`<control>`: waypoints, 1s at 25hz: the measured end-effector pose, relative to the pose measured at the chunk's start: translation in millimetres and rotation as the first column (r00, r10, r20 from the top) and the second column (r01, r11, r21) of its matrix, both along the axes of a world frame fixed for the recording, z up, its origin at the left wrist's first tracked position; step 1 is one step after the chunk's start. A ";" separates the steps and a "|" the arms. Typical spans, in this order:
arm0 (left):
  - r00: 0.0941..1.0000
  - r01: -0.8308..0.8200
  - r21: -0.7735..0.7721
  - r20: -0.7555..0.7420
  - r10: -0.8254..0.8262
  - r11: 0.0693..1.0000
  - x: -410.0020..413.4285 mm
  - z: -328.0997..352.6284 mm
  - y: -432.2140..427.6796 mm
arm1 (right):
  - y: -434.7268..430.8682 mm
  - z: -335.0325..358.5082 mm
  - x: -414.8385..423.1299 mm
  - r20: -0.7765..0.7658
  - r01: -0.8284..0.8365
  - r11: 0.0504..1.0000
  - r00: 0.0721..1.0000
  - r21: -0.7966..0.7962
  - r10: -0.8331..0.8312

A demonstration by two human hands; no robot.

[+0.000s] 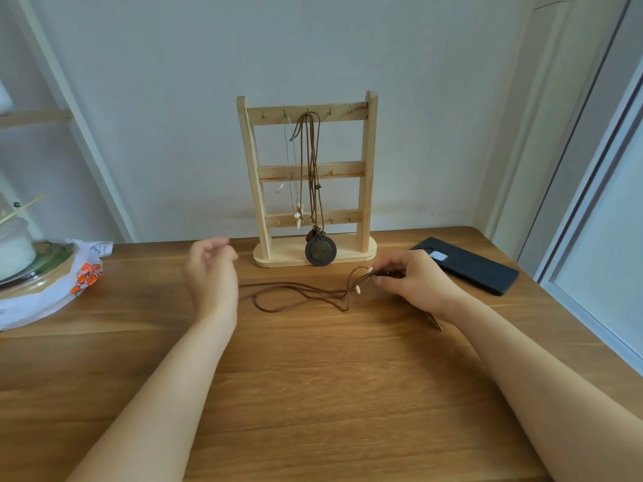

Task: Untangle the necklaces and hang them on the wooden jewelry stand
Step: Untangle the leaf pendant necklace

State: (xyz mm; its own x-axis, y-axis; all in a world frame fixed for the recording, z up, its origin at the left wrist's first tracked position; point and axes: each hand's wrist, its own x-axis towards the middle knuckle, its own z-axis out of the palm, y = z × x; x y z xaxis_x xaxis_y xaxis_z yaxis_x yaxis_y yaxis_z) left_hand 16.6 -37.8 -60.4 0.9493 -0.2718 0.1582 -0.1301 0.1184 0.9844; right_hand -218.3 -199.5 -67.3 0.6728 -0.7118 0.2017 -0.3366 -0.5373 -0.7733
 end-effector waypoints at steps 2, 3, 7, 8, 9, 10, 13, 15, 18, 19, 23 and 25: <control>0.961 0.218 0.086 0.154 -0.230 0.972 -18.4 1.7 -3.7 | 6.2 2.6 3.1 0.009 -0.044 0.999 0.999 0.006 0.044; 0.904 0.350 0.159 0.202 -0.378 0.923 -27.5 0.3 -6.4 | 9.9 3.8 4.8 0.018 -0.069 0.998 0.997 0.002 0.069; 0.559 0.702 0.437 0.152 -0.815 0.563 -56.7 -14.4 -17.1 | 23.0 11.0 9.7 0.049 -0.205 0.978 0.977 -0.038 0.206; 0.526 0.715 0.450 0.159 -0.835 0.536 -59.9 -18.0 -17.9 | 24.7 11.5 10.5 0.043 -0.231 0.972 0.971 -0.051 0.233; 0.526 0.712 0.440 0.183 -0.831 0.547 -61.5 -19.9 -17.5 | 25.8 11.2 11.4 0.038 -0.239 0.969 0.970 -0.059 0.242; 0.550 0.696 0.422 0.205 -0.809 0.581 -61.5 -20.3 -16.7 | 25.6 9.9 12.3 0.040 -0.229 0.972 0.972 -0.061 0.231; 0.639 0.689 0.317 0.158 -0.753 0.652 -57.5 -18.0 -14.5 | 22.8 6.1 14.6 0.060 -0.166 0.985 0.984 -0.045 0.168; 0.660 0.726 0.214 0.049 -0.750 0.653 -57.3 -14.4 -13.9 | 20.9 5.1 15.3 0.066 -0.136 0.990 0.988 -0.031 0.138; 0.689 0.725 0.102 -0.115 -0.716 0.681 -56.5 -8.9 -14.7 | 19.8 5.8 16.4 0.052 -0.119 0.993 0.992 -0.009 0.119; 0.693 0.718 0.073 -0.157 -0.703 0.692 -55.2 -7.8 -15.3 | 20.2 5.6 16.2 0.052 -0.119 0.993 0.992 -0.003 0.119; 0.709 0.702 0.079 -0.167 -0.685 0.707 -52.6 -8.6 -15.6 | 20.3 5.6 14.3 0.116 -0.110 0.993 0.988 0.033 0.106; 0.720 0.694 0.124 -0.137 -0.680 0.709 -52.9 -8.9 -14.8 | 18.4 5.3 13.2 0.133 -0.083 0.996 0.988 0.040 0.077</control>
